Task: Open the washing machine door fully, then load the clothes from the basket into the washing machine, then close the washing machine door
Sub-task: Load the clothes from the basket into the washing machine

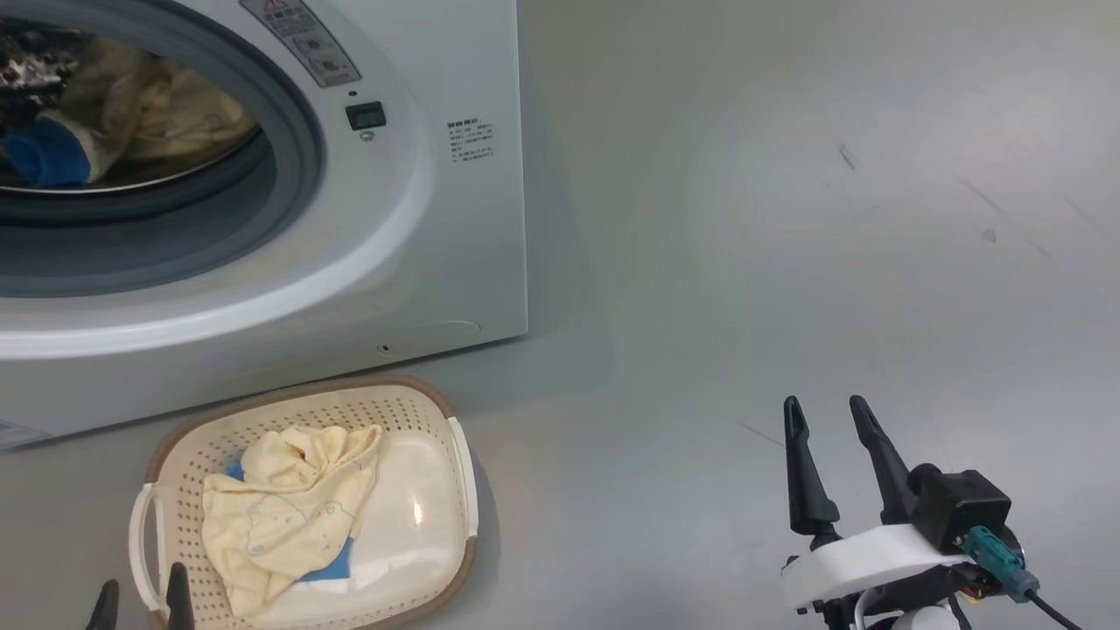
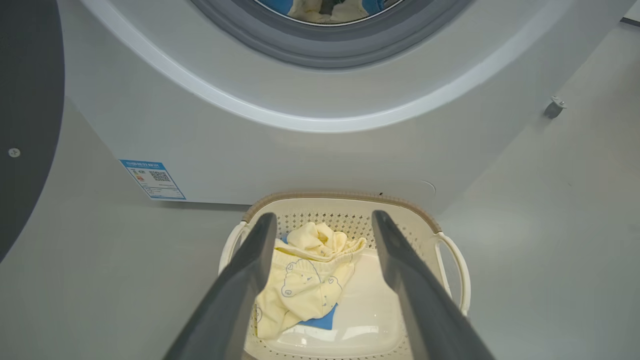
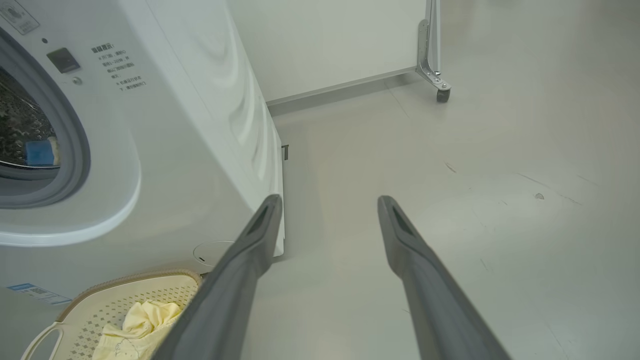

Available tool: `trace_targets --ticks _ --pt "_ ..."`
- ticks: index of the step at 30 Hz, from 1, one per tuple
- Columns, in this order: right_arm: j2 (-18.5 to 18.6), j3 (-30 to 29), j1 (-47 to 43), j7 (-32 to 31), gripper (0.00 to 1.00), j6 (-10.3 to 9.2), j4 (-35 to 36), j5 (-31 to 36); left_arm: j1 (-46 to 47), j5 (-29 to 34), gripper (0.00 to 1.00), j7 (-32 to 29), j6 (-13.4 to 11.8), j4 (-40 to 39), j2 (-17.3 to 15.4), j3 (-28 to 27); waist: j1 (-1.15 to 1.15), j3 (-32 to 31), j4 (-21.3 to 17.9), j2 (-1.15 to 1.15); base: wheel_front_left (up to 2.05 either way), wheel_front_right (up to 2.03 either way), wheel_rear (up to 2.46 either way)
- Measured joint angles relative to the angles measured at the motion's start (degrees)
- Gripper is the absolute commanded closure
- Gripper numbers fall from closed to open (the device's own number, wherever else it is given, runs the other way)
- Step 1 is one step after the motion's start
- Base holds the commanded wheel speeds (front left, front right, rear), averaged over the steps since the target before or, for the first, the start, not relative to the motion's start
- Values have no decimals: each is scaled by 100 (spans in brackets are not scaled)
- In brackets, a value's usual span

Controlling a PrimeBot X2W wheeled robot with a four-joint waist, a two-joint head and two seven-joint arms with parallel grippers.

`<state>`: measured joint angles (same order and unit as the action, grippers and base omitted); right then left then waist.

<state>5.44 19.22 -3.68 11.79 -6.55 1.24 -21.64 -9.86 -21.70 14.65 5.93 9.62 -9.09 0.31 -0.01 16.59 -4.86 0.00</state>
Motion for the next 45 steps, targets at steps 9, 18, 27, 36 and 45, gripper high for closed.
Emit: trace_targets --ticks 9,18,27,36,45 --pt "-118 113 299 30 0 -4 44 126 987 -167 0 -79 55 591 -254 65 -1 831 -103 0 0 0 0" --pt "-191 275 521 65 0 -9 46 231 1790 -303 0 -380 104 999 -713 240 -1 1586 -194 0 0 0 0" --pt "-224 416 904 151 0 -14 81 281 2632 -407 0 -615 104 1152 -1159 587 -1 2343 -295 0 0 0 0" --pt "-235 508 1226 210 0 -15 46 301 3168 -454 0 -833 105 1430 -1624 1110 0 3054 -418 0 0 0 0" --pt "-238 569 1410 242 0 -32 -19 215 3510 -441 0 -1001 105 1775 -1863 1592 0 3527 -573 0 0 0 0"
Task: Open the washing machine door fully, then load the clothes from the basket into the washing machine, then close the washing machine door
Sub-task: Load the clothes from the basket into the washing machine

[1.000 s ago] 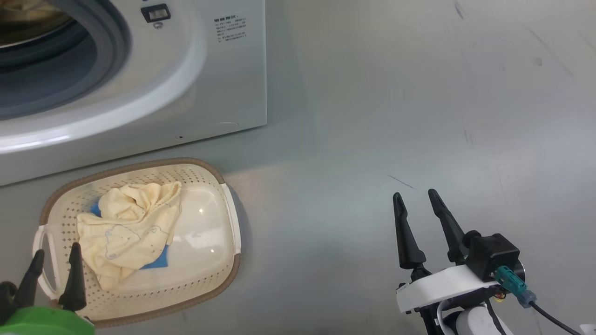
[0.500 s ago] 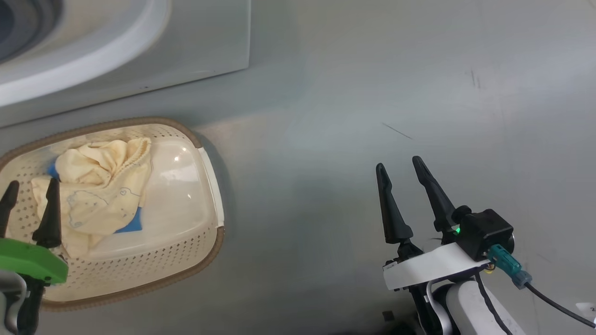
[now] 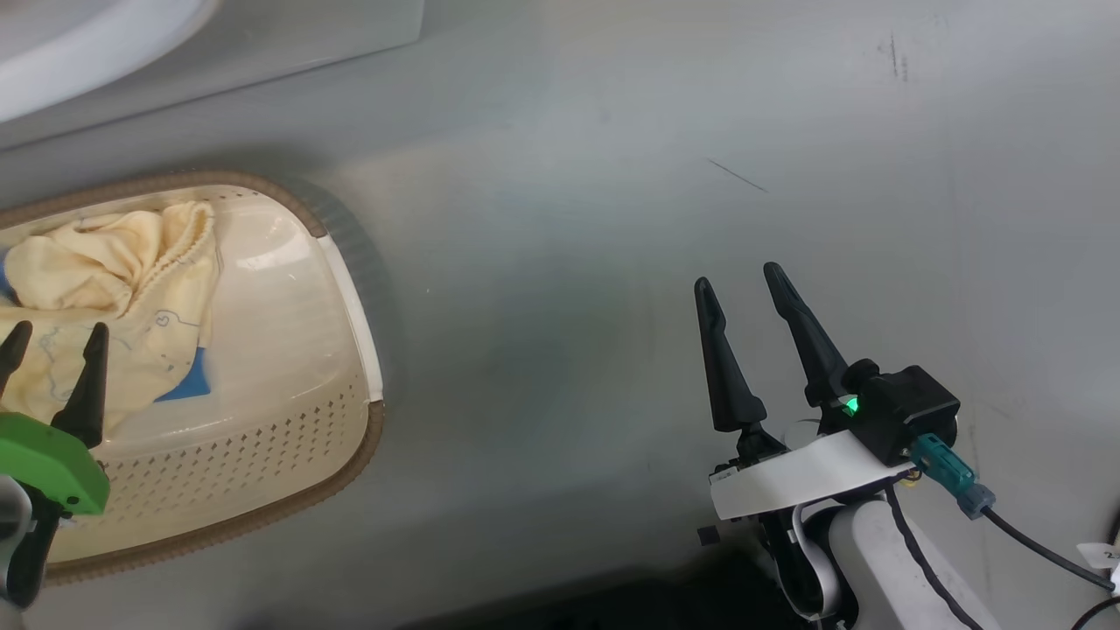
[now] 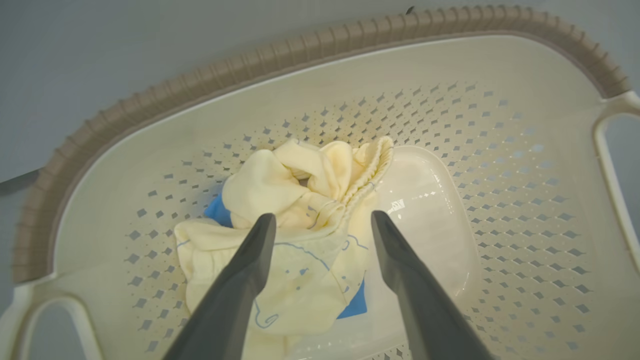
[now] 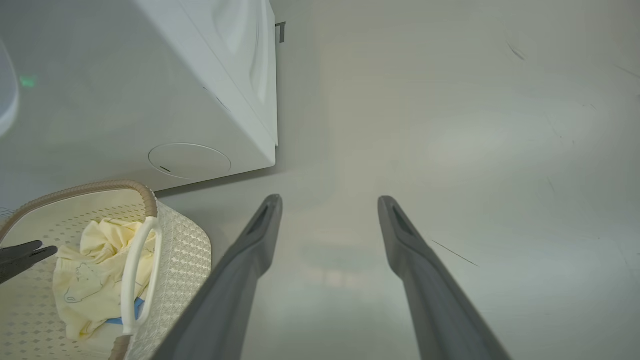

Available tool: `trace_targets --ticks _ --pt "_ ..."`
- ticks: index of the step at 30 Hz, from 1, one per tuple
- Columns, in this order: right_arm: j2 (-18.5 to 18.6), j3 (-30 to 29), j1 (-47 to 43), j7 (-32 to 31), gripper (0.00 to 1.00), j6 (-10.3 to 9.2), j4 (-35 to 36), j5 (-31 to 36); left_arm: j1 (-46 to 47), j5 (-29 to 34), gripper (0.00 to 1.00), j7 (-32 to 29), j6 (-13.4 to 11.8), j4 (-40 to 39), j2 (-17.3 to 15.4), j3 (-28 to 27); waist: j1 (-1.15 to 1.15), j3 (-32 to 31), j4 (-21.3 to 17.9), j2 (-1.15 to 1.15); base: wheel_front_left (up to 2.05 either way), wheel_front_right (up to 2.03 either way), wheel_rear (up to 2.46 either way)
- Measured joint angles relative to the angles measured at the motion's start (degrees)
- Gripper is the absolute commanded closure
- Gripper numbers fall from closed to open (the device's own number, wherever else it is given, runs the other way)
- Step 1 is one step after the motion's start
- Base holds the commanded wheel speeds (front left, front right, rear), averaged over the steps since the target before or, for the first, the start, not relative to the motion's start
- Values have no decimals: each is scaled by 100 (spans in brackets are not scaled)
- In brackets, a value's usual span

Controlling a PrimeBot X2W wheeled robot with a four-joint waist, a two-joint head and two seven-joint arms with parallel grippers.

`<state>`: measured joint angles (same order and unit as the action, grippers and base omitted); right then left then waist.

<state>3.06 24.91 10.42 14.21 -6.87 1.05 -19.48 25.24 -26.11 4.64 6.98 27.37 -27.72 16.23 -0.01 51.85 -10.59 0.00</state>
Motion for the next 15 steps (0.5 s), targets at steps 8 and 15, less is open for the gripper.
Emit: trace_targets --ticks 8,15 --pt "-3 55 41 1 0 -25 -5 -131 341 65 0 -219 0 336 -122 232 1 242 -80 0 0 0 0" --pt "-8 86 113 2 0 -25 11 -190 697 325 0 -476 0 691 -294 411 1 425 -153 0 0 0 0"
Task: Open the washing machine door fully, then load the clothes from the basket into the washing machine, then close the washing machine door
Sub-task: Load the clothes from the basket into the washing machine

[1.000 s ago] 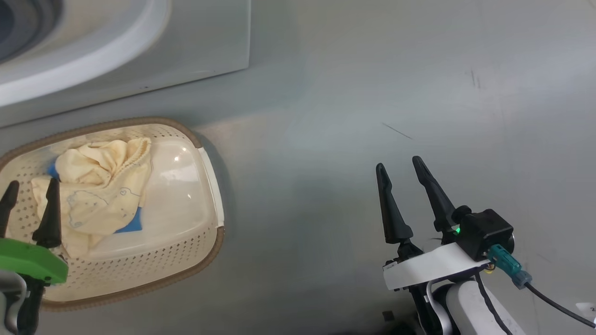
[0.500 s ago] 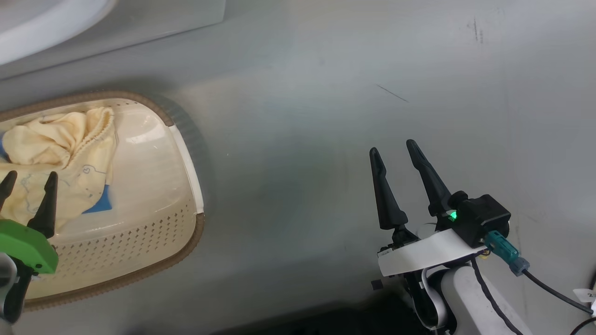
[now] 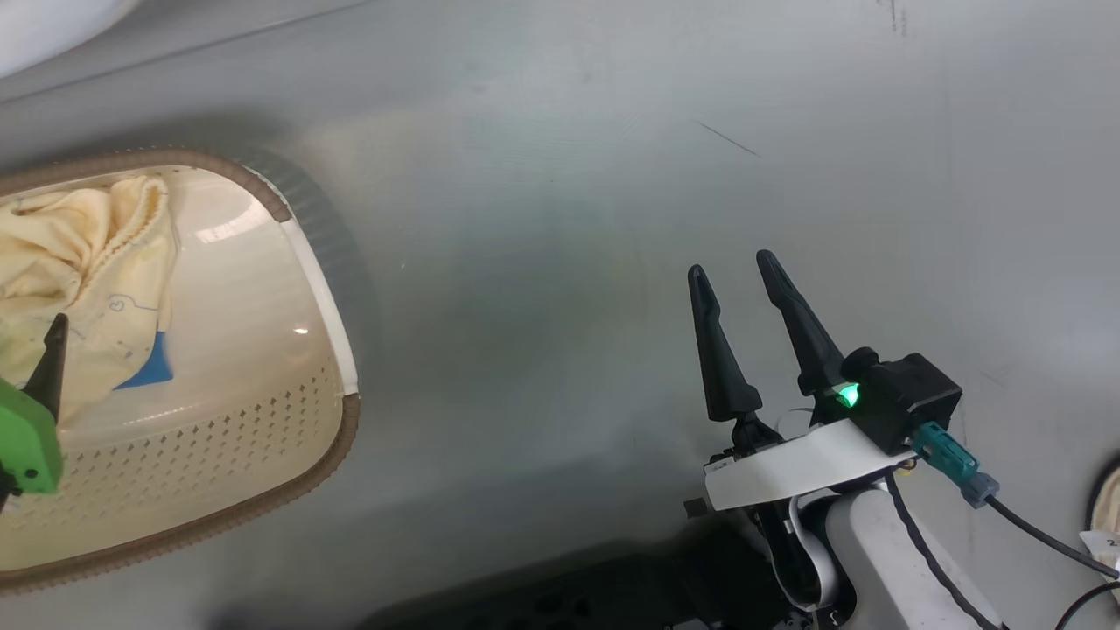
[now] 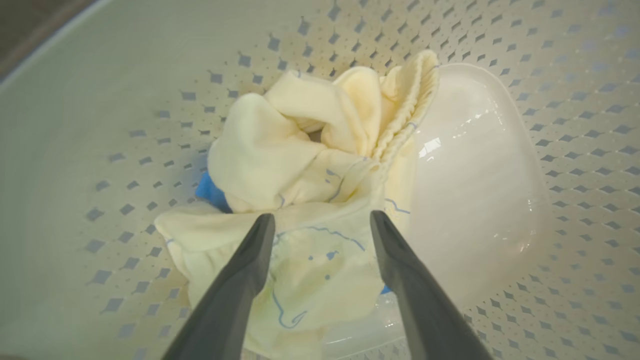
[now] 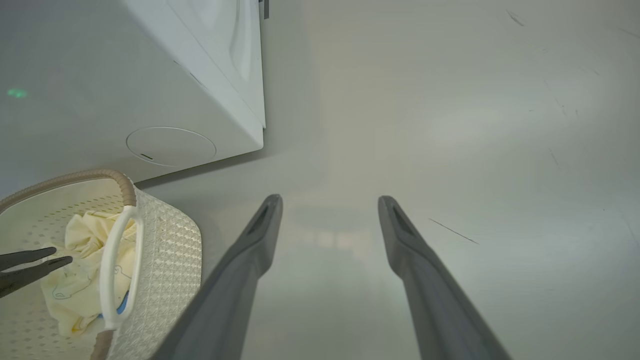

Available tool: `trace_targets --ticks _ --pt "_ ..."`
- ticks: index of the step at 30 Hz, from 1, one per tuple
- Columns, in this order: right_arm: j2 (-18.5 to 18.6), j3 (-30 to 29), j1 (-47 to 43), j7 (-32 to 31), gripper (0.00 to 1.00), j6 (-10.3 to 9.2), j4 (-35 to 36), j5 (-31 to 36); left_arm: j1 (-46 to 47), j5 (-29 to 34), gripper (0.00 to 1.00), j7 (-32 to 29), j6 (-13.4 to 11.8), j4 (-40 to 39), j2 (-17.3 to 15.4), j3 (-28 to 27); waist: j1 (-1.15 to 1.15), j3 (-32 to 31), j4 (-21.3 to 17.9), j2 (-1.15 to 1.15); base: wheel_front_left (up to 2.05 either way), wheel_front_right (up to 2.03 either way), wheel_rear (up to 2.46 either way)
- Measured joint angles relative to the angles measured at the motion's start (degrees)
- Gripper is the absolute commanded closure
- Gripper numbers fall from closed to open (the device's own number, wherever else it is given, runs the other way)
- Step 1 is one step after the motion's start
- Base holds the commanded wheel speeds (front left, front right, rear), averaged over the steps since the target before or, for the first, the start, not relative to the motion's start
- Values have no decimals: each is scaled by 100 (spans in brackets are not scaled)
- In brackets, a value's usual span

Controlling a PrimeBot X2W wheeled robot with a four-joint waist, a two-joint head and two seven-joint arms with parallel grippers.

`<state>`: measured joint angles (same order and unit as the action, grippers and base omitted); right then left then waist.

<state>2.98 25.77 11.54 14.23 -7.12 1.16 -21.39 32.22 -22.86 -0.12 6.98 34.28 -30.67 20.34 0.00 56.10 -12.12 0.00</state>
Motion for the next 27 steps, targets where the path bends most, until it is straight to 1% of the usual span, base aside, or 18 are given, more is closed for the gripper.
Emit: trace_targets --ticks 4,8,11,13,16,27 --pt "-4 -12 44 16 0 -1 33 -59 164 244 0 -96 0 149 -174 148 0 82 -61 0 0 0 0" --pt "-13 -25 44 16 0 -1 58 -137 330 450 0 -137 0 252 -225 234 0 155 -126 0 0 0 0" --pt "-18 -66 43 16 0 -1 59 -145 415 675 0 -214 0 335 -270 485 0 187 -161 0 0 0 0" --pt "-18 -66 43 16 0 -1 68 -151 443 949 0 -246 0 346 -365 708 0 202 -178 0 0 0 0" --pt "-19 -67 43 16 0 -1 94 -151 516 1200 0 -289 0 399 -478 946 0 223 -203 0 0 0 0" --pt "-20 -102 43 16 0 -1 158 -151 820 1417 0 -379 0 803 -487 1063 0 268 -246 0 0 0 0"
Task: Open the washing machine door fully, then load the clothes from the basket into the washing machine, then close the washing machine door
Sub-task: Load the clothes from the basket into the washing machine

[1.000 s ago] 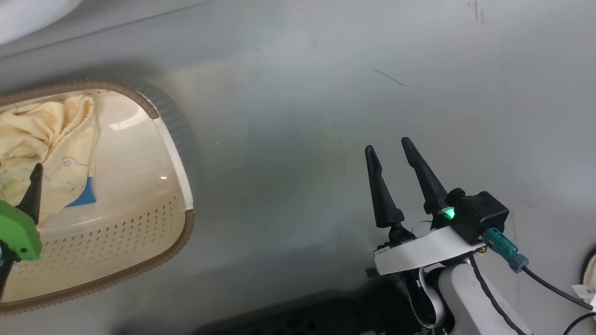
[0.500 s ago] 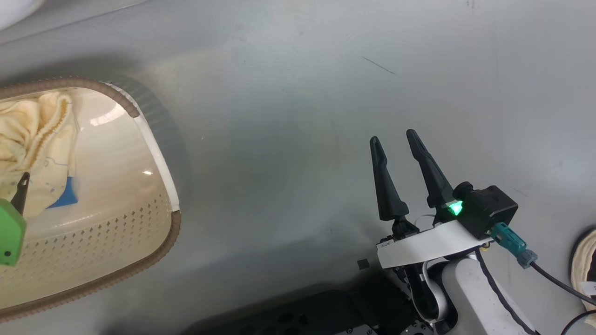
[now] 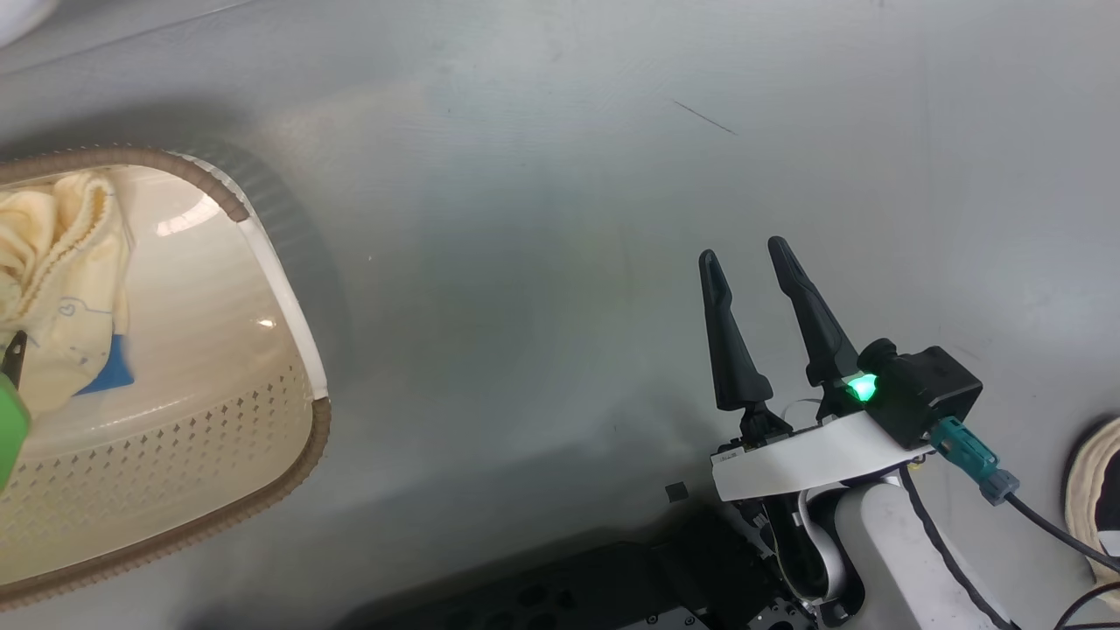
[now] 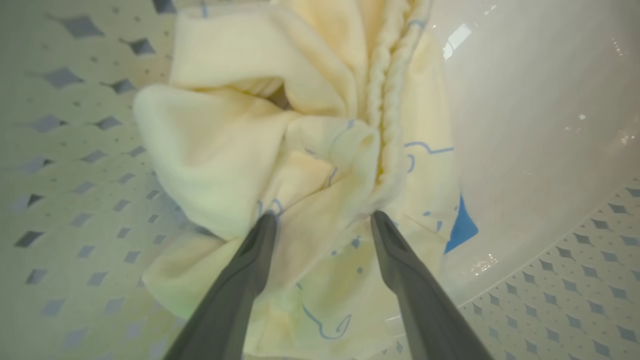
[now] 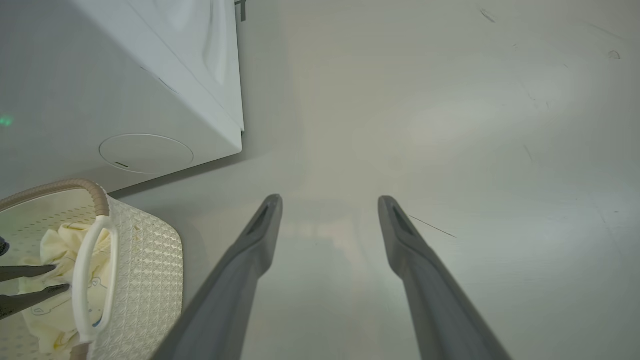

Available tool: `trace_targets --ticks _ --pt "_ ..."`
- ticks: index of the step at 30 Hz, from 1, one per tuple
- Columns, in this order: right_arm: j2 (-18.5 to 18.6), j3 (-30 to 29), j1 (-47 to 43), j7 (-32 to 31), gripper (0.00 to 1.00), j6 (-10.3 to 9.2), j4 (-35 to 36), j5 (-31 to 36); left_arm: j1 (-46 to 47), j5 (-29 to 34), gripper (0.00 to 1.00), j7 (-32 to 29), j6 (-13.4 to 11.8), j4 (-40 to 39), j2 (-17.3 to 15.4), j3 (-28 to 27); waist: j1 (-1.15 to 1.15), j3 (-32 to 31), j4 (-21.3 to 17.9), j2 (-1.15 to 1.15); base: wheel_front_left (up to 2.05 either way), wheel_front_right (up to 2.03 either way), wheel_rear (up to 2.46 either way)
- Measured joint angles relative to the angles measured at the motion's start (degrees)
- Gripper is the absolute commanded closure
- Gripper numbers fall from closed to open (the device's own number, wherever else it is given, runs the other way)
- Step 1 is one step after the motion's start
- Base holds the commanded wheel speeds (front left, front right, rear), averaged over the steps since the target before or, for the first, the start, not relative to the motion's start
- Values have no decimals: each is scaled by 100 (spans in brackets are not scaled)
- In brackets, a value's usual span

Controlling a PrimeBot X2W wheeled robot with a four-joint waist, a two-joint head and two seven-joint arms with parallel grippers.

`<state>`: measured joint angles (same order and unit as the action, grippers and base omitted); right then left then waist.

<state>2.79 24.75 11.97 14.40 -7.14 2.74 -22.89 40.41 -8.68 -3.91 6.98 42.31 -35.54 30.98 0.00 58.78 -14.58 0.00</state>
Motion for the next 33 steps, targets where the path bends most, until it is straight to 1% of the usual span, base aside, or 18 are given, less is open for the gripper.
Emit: trace_targets --ticks 4,5,6,7,8,11,14,19,22,26,33 --pt "-1 -30 -1 0 0 0 56 -36 57 31 0 -69 0 171 1 58 0 12 -24 0 0 0 0" --pt "-1 -36 -1 0 0 0 63 -47 71 30 2 -85 0 216 7 63 0 16 -30 0 0 0 0" --pt "-1 -41 -2 0 0 0 71 -49 84 16 58 -99 0 256 14 58 0 20 -35 0 0 0 0" --pt "-1 -45 -2 0 0 0 82 -49 94 8 96 -103 0 275 22 56 0 23 -39 0 0 0 0" --pt "-1 -52 -2 0 0 0 91 -51 110 8 100 -104 0 305 33 58 0 27 -43 0 0 0 0" --pt "-1 -70 -3 0 0 0 112 -51 183 -51 100 -112 0 420 80 55 0 38 -49 0 0 0 0" --pt "-3 -87 -3 0 0 0 126 -49 241 -224 100 23 0 478 178 38 0 45 -40 0 0 0 0" --pt "-7 -146 5 0 0 0 130 -51 284 -360 100 411 0 571 394 16 0 -34 -5 0 0 0 0" --pt "-8 -167 25 0 0 0 130 -51 283 -646 100 688 0 625 501 -107 0 -110 19 0 0 0 0" --pt "-7 -226 126 0 0 0 125 -51 280 -726 100 953 0 678 637 -91 0 -226 61 0 0 0 0" --pt "-7 -339 220 0 0 0 59 -44 211 -1117 100 1506 0 734 951 -110 0 -506 151 0 0 0 0"
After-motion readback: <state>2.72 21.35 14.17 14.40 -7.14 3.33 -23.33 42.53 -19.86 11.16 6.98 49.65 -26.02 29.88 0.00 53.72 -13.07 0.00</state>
